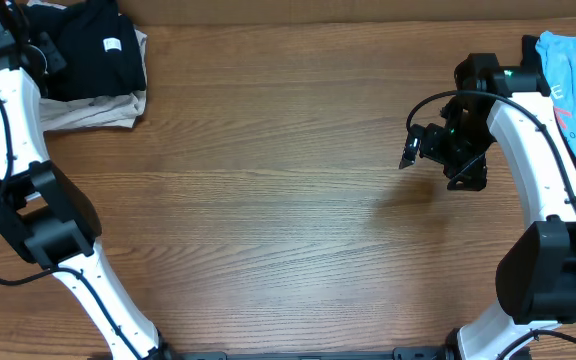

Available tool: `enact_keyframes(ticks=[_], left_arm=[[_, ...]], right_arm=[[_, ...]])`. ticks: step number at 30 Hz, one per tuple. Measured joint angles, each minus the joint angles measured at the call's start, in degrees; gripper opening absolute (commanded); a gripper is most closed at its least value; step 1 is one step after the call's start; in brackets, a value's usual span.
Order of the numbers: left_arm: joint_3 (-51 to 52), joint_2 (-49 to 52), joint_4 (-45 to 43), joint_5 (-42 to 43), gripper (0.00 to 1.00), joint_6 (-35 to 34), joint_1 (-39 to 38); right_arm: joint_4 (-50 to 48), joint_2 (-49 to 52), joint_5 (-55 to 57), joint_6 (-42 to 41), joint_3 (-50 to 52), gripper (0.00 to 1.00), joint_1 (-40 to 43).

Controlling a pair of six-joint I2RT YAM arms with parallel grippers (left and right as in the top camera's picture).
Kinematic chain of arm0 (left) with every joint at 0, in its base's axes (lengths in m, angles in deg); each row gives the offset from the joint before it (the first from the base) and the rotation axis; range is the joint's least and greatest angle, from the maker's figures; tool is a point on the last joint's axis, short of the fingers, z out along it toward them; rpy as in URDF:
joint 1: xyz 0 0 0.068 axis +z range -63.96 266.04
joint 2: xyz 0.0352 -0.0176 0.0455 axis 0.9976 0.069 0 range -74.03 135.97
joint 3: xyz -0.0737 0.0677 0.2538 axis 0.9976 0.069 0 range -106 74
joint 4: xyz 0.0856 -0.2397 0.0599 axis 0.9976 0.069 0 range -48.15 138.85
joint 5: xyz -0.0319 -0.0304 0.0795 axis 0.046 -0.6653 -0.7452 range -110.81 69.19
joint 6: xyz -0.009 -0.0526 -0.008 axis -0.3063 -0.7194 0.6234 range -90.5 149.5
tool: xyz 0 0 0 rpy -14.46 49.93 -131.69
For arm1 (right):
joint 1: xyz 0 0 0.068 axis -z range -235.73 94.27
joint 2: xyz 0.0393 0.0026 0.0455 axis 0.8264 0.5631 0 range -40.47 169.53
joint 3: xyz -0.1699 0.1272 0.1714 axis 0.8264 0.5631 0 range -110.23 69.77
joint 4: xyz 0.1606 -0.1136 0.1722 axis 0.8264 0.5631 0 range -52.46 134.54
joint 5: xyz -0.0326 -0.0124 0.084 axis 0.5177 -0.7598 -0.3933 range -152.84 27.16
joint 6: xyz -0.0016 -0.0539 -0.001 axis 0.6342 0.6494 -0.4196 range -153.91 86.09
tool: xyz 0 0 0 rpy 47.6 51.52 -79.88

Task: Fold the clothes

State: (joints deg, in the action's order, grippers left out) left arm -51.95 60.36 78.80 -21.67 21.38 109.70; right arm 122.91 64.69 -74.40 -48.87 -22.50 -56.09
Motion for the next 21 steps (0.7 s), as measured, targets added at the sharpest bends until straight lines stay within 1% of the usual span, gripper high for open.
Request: enact_keyframes(ticks=[5,7,9,11,12,13,14,16,21], left_arm=[[0.00,1.81,-1.27,-1.81,0.06,1.42,0.09],[0.00,2.54,-1.81,-2.27,0.04,1.86,0.26],[0.00,3.13,-1.90,-3.21,0.04,2.16,0.59],[0.00,3.56,-2.38,-4.76,0.11,2.36,1.05],[0.00,3.69,-2.67,-5.49,0.18,2.49,1.33],[0.00,3.76,-2.78,-6.23,0.32,2.69,1.68],[0.00,3.76,-2.84,-6.84,0.56,2.93,2.08],[0.00,3.76,-3.19,-8.11,1.00,2.78,3.21],[0.00,3.76,-3.37,-9.55,1.00,2.73,5.66]], right_arm=[[1.01,0.00,0.00,0.00,0.00,1.00,0.00],[1.20,0.00,0.00,0.00,0.00,1.00,0.00],[1.20,0.00,-0.02,0.00,0.00,1.00,0.00],[1.29,0.00,-0.02,-0.02,0.00,1.00,0.00],[1.27,0.00,0.00,0.00,0.00,1.00,0.00],[1.27,0.00,-0.02,0.00,0.00,1.00,0.00],[1.18,0.00,-0.02,-0.02,0.00,1.00,0.00],[0.94,0.00,-0.02,-0.02,0.00,1.00,0.00],[0.66,0.00,0.00,0.00,0.00,1.00,0.00]])
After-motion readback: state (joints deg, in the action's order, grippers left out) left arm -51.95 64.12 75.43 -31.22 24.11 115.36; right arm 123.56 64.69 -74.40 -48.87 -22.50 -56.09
